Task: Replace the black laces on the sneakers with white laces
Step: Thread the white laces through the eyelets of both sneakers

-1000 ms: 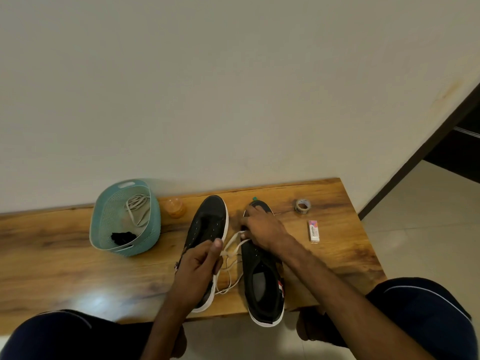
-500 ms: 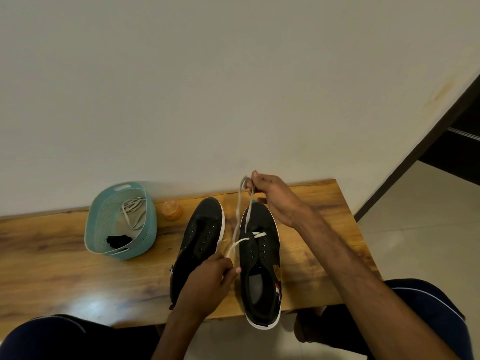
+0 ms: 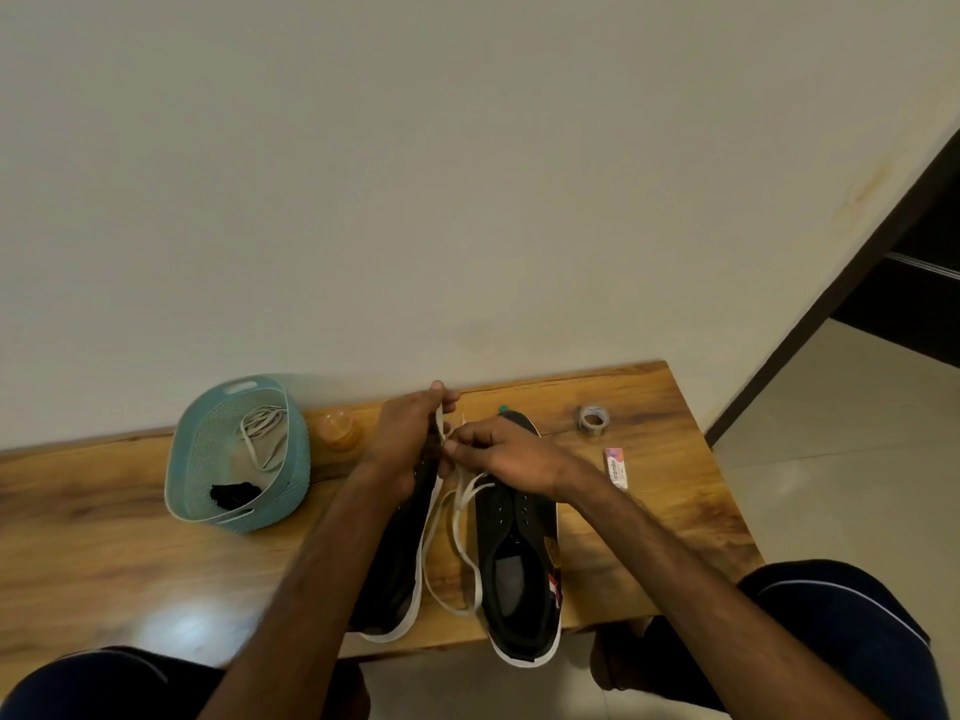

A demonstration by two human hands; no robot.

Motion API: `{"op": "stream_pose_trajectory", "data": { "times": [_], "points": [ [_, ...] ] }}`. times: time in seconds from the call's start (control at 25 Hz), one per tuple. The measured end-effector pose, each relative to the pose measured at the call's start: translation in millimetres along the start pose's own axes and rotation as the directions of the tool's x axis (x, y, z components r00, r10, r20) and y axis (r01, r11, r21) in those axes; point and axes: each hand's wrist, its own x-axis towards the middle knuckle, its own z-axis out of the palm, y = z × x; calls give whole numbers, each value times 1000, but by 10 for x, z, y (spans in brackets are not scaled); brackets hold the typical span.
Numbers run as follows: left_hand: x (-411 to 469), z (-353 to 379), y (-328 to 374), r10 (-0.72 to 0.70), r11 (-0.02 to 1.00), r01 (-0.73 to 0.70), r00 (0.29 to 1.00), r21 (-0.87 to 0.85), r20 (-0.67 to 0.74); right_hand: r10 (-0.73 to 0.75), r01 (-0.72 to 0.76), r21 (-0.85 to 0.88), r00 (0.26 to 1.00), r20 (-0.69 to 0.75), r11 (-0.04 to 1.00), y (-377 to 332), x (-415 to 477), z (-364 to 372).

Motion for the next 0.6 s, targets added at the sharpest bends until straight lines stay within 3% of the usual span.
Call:
{"op": "stream_pose_trajectory", "data": {
  "times": [0.08,0.16,0.24,0.32,0.6],
  "points": [
    [31,-37,-34,126,992,-124,991,28,-51,74,-75,56,997,16,996,36,8,34],
    [-53,-101,-93,235,968,-239,970,74,58,175,-167,237,984,-13,957,88,44,44],
    [-200,-177,-224,227,938,-278,945,209,237,241,-201,548,971,-1,812,110,82,20],
    [-292,-284,-385,164,876,-292,929,385,332,218,-146,726,976,-5,672,82,96,-54],
    [-490,-434,-646,78,664,-301,938,685,336,265,-30,735,942,-205,677,43,-6,-308]
  ]
}}
